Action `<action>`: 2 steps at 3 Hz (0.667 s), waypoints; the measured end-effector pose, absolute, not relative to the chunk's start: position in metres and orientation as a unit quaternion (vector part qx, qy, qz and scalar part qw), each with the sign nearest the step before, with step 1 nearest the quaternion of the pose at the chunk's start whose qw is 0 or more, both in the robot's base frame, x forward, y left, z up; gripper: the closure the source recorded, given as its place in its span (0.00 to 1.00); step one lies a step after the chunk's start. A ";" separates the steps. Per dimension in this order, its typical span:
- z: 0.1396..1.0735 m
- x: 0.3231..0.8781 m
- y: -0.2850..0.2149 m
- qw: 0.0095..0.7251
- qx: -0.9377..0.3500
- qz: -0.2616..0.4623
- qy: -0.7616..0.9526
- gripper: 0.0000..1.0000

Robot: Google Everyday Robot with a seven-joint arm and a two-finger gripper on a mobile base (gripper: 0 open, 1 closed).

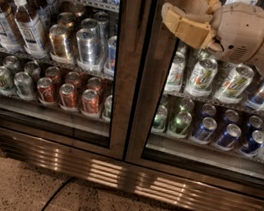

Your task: Open right fridge door

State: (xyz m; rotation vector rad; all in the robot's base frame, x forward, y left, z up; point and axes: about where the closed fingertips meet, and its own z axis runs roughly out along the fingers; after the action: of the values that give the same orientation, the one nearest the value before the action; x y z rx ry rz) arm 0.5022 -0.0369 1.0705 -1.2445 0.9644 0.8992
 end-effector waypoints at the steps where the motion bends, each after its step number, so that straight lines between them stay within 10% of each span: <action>1: 1.069 0.505 -0.039 0.618 -0.536 0.393 0.421 1.00; 2: 1.069 0.508 -0.040 0.618 -0.536 0.393 0.421 1.00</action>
Offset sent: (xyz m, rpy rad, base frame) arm -0.0331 0.0087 -0.1729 -0.0395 0.3773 0.0264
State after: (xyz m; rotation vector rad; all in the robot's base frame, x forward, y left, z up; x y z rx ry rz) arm 0.5076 -0.0403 1.0688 -1.2337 0.9681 0.9042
